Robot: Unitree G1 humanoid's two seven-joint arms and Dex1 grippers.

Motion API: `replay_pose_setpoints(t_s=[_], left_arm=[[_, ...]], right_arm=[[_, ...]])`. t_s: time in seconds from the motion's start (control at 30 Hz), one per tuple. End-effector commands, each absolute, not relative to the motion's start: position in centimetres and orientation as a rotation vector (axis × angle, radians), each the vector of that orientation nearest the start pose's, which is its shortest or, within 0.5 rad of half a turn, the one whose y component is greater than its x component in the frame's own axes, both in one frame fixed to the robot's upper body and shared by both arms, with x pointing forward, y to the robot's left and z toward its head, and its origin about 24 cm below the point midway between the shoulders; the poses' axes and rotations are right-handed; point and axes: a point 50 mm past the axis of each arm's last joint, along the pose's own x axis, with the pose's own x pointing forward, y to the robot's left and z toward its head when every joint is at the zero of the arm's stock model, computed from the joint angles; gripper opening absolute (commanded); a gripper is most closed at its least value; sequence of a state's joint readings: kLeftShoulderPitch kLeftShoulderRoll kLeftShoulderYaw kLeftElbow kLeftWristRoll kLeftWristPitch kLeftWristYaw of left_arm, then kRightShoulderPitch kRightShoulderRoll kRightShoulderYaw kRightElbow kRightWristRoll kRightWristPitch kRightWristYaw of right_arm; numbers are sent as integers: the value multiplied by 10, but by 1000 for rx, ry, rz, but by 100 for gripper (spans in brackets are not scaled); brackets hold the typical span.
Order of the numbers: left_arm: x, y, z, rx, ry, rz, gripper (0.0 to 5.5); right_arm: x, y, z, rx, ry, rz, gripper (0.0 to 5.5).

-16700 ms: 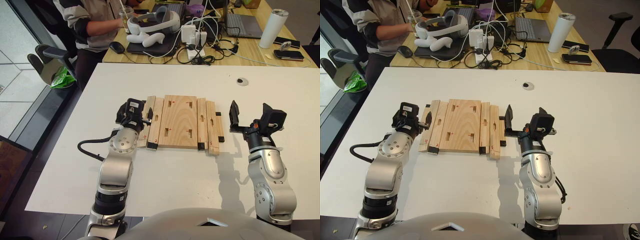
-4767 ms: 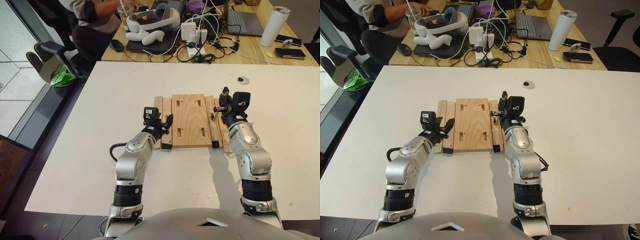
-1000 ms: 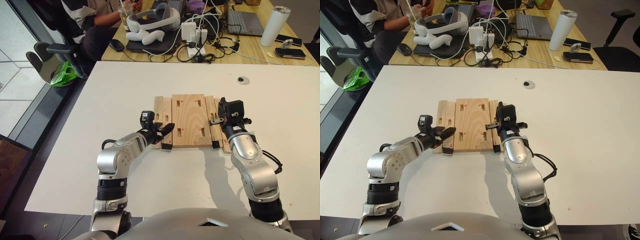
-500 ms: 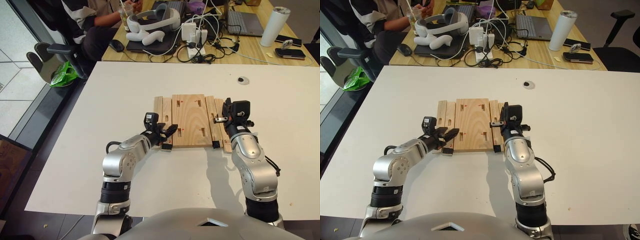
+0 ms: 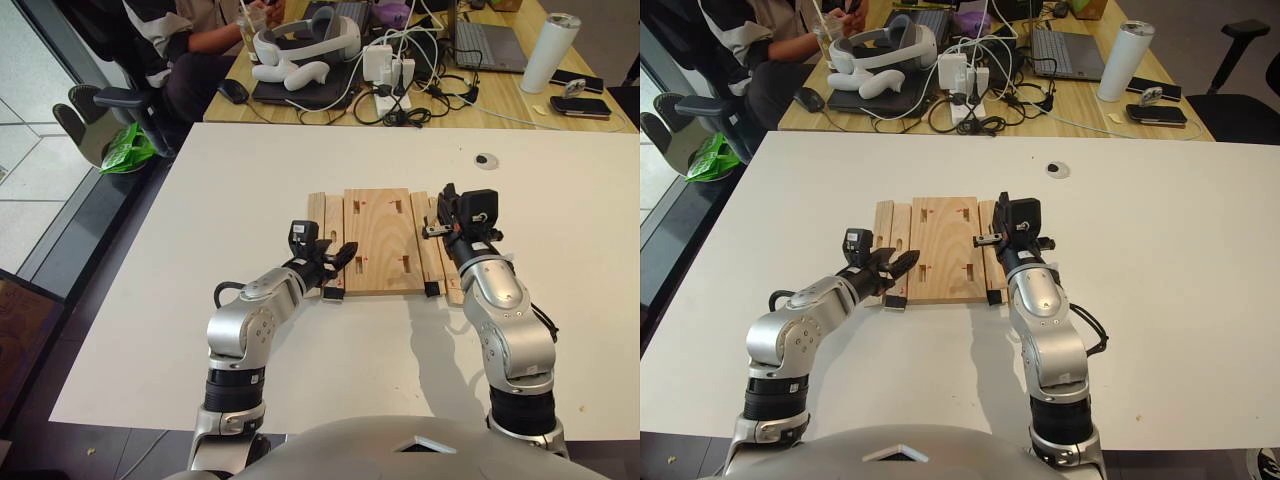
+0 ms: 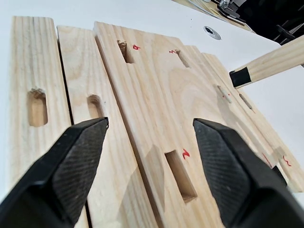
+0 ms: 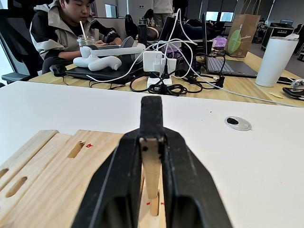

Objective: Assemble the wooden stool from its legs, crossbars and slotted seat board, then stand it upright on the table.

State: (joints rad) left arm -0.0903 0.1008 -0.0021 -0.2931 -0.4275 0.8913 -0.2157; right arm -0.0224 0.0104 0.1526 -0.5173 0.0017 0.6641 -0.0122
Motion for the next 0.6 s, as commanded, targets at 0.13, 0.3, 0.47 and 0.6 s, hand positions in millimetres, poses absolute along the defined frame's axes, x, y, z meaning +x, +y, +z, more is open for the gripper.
replay_pose_setpoints(t_s=[0.13, 0.3, 0.47, 0.6], left_arm=[[249, 119, 63, -302, 477, -463, 331], [248, 119, 63, -301, 479, -462, 331], [249, 119, 64, -293, 475, -464, 331], [249, 118, 64, -290, 475, -463, 331]], right_arm=[[238, -115, 96, 24, 175, 123, 40], [241, -119, 92, 38, 195, 109, 40], [246, -122, 87, 66, 226, 99, 40], [247, -120, 83, 111, 286, 105, 40]])
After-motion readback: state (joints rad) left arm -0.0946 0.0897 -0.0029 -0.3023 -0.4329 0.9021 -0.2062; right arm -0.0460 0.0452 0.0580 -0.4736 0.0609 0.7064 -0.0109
